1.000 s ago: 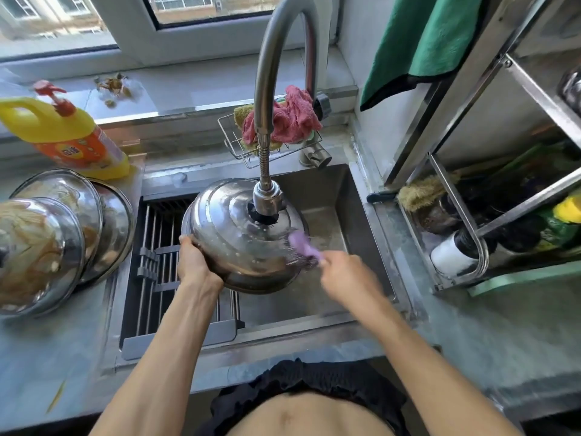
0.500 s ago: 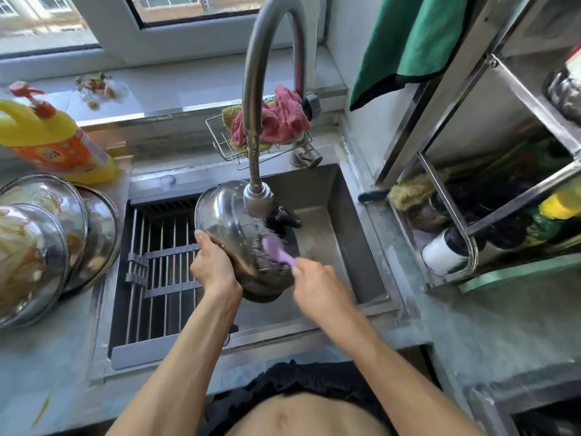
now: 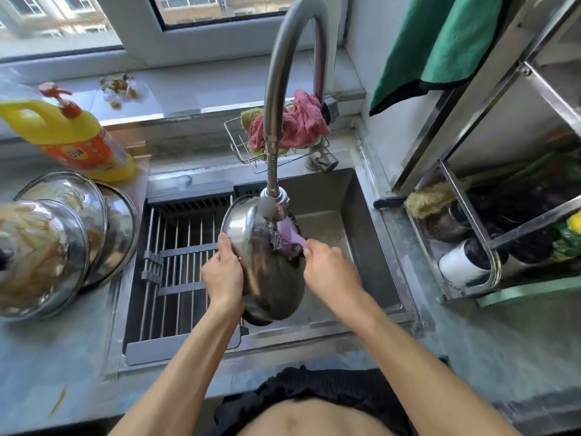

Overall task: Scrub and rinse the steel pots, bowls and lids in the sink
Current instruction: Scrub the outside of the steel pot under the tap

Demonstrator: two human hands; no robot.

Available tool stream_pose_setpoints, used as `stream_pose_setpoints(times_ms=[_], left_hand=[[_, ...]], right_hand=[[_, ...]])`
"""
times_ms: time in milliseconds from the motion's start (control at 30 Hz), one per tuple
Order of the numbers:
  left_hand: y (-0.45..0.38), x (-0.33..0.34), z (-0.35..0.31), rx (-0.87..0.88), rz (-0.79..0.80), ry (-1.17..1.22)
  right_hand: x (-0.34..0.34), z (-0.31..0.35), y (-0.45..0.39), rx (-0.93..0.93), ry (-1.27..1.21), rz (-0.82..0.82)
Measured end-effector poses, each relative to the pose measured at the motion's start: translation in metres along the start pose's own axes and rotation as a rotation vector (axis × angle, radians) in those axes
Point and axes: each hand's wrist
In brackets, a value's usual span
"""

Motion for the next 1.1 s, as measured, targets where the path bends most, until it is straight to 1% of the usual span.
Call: stream_pose_setpoints(times_ms=[67,100,133,200,233,300,367,400,433,567,633,667,767,867,967,1033,1100], left_hand=[[-0.003,0.002,-0.001,0.014,0.014,-0.034],[-0.004,0.002,-0.002,0.022,0.03,-0.058],[-0.006,0.003,-0.001,0.031,0.057,-0.092],[-0.009,0.005,0.0,0.056,0.123,-0.165],[-0.01,0.005,-0.001,0.057,0.147,-0.187],[-0.015,0.008,-0.004,0.033,0.187,-0.192],[-0.02,0.01,-0.008,0.005,0.21,-0.191],[-0.022,0.011,-0.01,-0.005,0.222,-0.198],[-0.023,0.01,-0.012,-0.013,0.238,-0.205],[-0.041,-0.001,-0.017,-0.016,0.283,-0.24],[-0.051,-0.009,-0.021,-0.029,0.296,-0.22],[-0.055,-0.012,-0.023,-0.051,0.302,-0.177],[-0.053,-0.016,-0.029,-0.169,0.337,0.055],[-0.048,-0.013,-0.033,-0.264,0.284,0.219],[-0.043,-0.007,-0.033,-0.375,0.144,0.314],[-0.037,-0.001,-0.034,-0.397,0.032,0.362],[-0.026,0.007,-0.034,-0.382,-0.065,0.382]], right_hand=[[-0.002,0.01,0.014,-0.122,0.012,0.029],[-0.003,0.011,0.012,-0.138,0.01,0.034],[-0.003,0.006,0.0,-0.093,0.004,0.022],[-0.007,-0.008,-0.027,0.054,-0.015,-0.021],[-0.009,-0.013,-0.033,0.067,-0.002,-0.043],[-0.011,-0.01,-0.024,-0.018,0.036,-0.045],[-0.015,0.004,-0.002,-0.186,0.069,-0.017],[-0.016,0.006,0.001,-0.23,0.082,-0.014],[-0.018,0.003,-0.006,-0.207,0.096,-0.022],[-0.019,-0.042,-0.062,0.034,0.135,-0.032],[-0.014,-0.061,-0.069,0.08,0.126,-0.014],[-0.01,-0.067,-0.071,0.094,0.095,-0.01],[0.002,-0.077,-0.066,0.156,0.004,-0.008],[0.012,-0.074,-0.051,0.159,-0.044,0.005],[0.02,-0.068,-0.029,0.11,-0.023,0.022],[0.023,-0.061,-0.012,0.071,-0.022,0.055],[0.021,-0.051,0.008,-0.003,-0.016,0.079]])
Point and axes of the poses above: each hand's wrist, its own y-axis away from the middle knuckle, its own x-axis out of the palm, z = x × y, and after that the axes turned 10 degrees about -z, right-handed
